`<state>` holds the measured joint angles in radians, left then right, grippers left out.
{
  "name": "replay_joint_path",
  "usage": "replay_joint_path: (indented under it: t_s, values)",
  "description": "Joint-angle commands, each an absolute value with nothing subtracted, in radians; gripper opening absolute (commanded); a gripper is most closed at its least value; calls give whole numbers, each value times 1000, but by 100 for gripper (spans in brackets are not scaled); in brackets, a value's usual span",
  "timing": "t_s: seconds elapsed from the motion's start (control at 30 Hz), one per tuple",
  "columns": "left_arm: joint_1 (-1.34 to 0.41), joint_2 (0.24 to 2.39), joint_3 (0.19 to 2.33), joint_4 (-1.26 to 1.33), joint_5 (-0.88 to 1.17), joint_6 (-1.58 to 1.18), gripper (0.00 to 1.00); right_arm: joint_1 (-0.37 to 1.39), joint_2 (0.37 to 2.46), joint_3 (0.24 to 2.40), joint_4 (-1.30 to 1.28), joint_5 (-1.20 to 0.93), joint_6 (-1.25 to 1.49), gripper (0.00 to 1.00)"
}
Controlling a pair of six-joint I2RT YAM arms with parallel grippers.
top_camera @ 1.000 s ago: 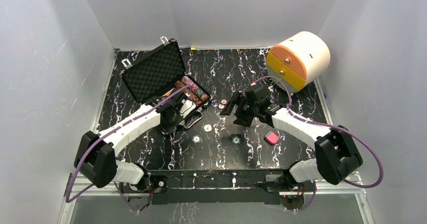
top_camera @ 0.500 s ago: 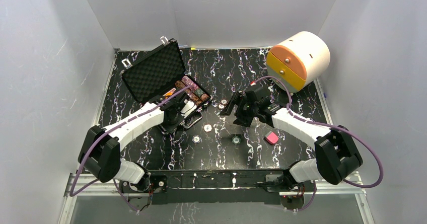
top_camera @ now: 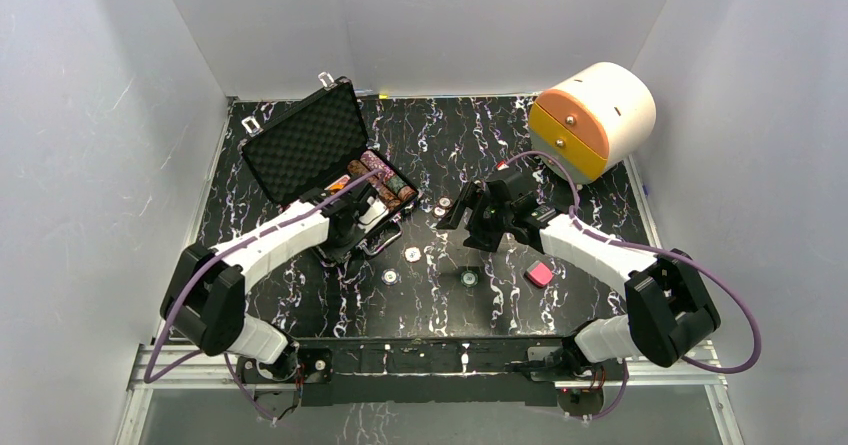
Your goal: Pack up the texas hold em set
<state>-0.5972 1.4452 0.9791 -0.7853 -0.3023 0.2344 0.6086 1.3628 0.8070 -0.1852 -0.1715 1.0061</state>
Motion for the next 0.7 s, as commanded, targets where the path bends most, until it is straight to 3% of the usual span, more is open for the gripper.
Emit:
replay_joint_path:
  t_s: [0.0,0.1,0.2,0.33,0.67]
  values:
    - [-590,1457,992,-794,-343,237,0,603,1334,816,-177,-176,1005,91]
    - [-590,1463,1002,-793,-319,226,6,603,1339,817,-172,-179,1006,91]
    - [-589,1463,1012,-798,-301,209,22,602,1344,821,-172,-181,1005,91]
    - [-589,1455,1025,-808,-309,185,34,603,1347,818,-172,-186,1004,91]
    - [-589,1327,1077,-738,-262,147,35,602,1332,850,-233,-112,929,91]
